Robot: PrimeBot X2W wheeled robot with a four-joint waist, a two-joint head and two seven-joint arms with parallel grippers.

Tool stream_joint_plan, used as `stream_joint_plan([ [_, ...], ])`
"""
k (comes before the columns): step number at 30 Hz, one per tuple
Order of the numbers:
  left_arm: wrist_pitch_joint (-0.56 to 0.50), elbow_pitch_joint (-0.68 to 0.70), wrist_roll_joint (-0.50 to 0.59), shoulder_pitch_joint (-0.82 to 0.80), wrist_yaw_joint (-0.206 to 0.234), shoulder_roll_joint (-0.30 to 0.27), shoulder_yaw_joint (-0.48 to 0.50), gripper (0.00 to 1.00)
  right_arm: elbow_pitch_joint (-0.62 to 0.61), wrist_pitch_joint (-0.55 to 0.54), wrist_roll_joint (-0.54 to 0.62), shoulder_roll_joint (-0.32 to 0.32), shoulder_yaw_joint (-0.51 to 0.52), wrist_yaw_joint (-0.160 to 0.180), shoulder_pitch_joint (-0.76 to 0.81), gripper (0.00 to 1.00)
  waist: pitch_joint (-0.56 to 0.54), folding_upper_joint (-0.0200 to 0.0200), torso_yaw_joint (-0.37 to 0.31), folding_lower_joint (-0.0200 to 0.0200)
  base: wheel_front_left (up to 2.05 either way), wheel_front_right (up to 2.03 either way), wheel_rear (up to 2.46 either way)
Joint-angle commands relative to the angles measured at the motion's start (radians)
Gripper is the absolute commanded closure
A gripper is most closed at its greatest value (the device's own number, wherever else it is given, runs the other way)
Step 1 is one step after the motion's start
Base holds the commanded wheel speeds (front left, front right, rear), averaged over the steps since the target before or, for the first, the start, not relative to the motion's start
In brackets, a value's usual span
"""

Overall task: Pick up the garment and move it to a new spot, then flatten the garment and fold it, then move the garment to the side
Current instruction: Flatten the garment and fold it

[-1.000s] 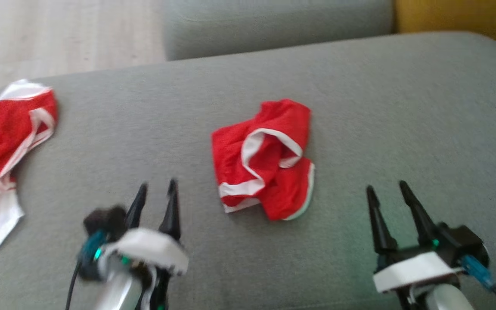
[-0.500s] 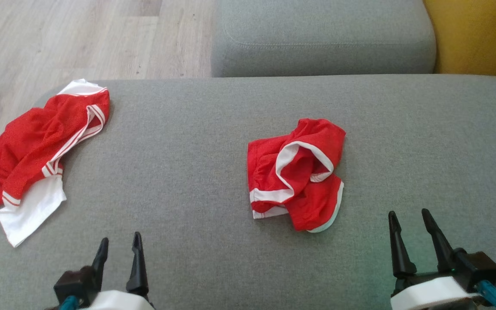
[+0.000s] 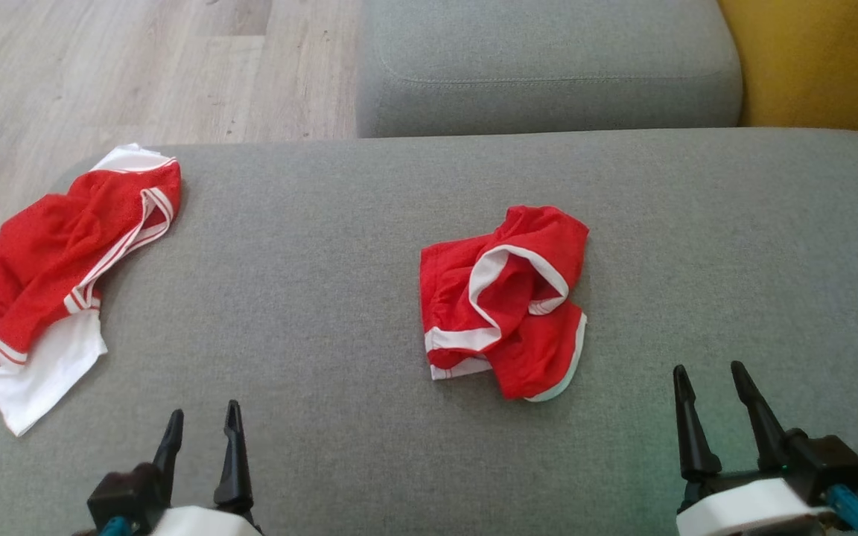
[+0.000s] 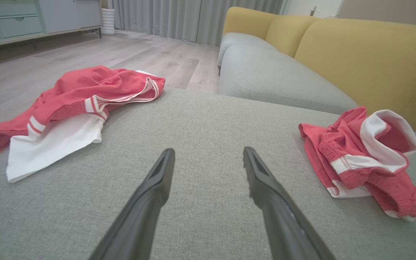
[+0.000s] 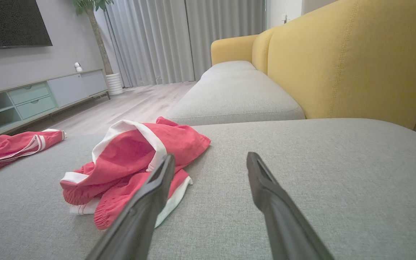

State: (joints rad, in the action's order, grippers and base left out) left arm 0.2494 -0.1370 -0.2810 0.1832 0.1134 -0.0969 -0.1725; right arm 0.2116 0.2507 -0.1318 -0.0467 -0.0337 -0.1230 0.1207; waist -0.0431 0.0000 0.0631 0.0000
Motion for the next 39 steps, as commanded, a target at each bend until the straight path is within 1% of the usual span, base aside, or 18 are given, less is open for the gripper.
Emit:
stream_joint_plan([
  [1, 0.012, 0.025, 0.019, -0.026, -0.007, 0.007, 0.043, 0.00, -0.026, 0.011, 0.002, -0.005, -0.027, -0.008, -0.024, 0.00, 0.002, 0.0000, -0.003, 0.0000, 0.00, 0.00, 0.00],
  [8, 0.012, 0.020, 0.035, -0.033, -0.033, 0.026, 0.061, 0.00, -0.023, 0.011, -0.003, -0.004, -0.042, -0.008, -0.034, 0.00, 0.008, 0.0000, -0.022, 0.0000, 0.00, 0.00, 0.00],
  [11, 0.012, 0.022, 0.025, -0.049, -0.049, 0.034, 0.050, 0.00, -0.024, 0.011, -0.002, -0.004, -0.052, -0.008, -0.045, 0.00, 0.020, 0.0000, -0.041, 0.0000, 0.00, 0.00, 0.00],
  [15, 0.007, -0.010, -0.014, -0.113, -0.077, 0.042, -0.008, 0.00, -0.028, 0.011, -0.001, -0.004, -0.073, -0.008, -0.067, 0.00, 0.041, 0.0000, -0.074, 0.0000, 0.00, 0.00, 0.00],
  [19, -0.061, -0.071, -0.087, -0.232, -0.091, 0.046, -0.090, 0.00, -0.039, 0.011, -0.002, -0.004, -0.095, -0.008, -0.093, 0.00, 0.087, 0.0000, -0.112, 0.0000, 0.00, 0.00, 0.00],
  [21, -0.096, -0.100, -0.165, -0.296, -0.087, 0.046, -0.145, 0.00, -0.040, 0.011, -0.006, -0.004, -0.103, -0.008, -0.106, 0.00, 0.109, 0.0000, -0.132, 0.0000, 0.00, 0.00, 0.00],
  [22, -0.108, -0.118, -0.179, -0.330, -0.081, 0.046, -0.171, 0.00, -0.040, 0.011, -0.008, -0.004, -0.108, -0.008, -0.113, 0.00, 0.119, 0.0000, -0.143, 0.0000, 0.00, 0.00, 0.00],
  [25, -0.152, -0.185, -0.273, -0.408, -0.062, 0.046, -0.231, 0.00, -0.037, 0.011, -0.013, -0.004, -0.116, -0.008, -0.126, 0.00, 0.139, 0.0000, -0.171, 0.0000, 0.00, 0.00, 0.00],
  [27, -0.170, -0.239, -0.302, -0.451, -0.044, 0.046, -0.255, 0.00, -0.034, 0.011, -0.014, -0.004, -0.120, -0.008, -0.131, 0.00, 0.147, 0.0000, -0.188, 0.0000, 0.00, 0.00, 0.00],
  [29, -0.179, -0.265, -0.318, -0.469, -0.038, 0.046, -0.265, 0.00, -0.033, 0.011, -0.015, -0.004, -0.121, -0.008, -0.132, 0.00, 0.150, 0.0000, -0.195, 0.0000, 0.00, 0.00, 0.00],
  [30, -0.185, -0.317, -0.330, -0.500, -0.023, 0.047, -0.276, 0.00, -0.032, 0.011, -0.016, -0.004, -0.120, -0.008, -0.135, 0.00, 0.153, 0.0000, -0.207, 0.0000, 0.00, 0.00, 0.00],
  [31, -0.186, -0.340, -0.333, -0.511, -0.020, 0.047, -0.281, 0.00, -0.032, 0.011, -0.016, -0.004, -0.119, -0.008, -0.135, 0.00, 0.154, 0.0000, -0.212, 0.0000, 0.00, 0.00, 0.00],
  [35, -0.181, -0.408, -0.360, -0.537, -0.020, 0.047, -0.294, 0.00, -0.029, 0.011, -0.017, -0.004, -0.119, -0.008, -0.138, 0.00, 0.152, 0.0000, -0.227, 0.0000, 0.00, 0.00, 0.00],
  [39, -0.171, -0.434, -0.388, -0.547, -0.038, 0.047, -0.323, 0.00, -0.027, 0.011, -0.017, -0.004, -0.116, -0.008, -0.136, 0.00, 0.147, 0.0000, -0.230, 0.0000, 0.00, 0.00, 0.00],
])
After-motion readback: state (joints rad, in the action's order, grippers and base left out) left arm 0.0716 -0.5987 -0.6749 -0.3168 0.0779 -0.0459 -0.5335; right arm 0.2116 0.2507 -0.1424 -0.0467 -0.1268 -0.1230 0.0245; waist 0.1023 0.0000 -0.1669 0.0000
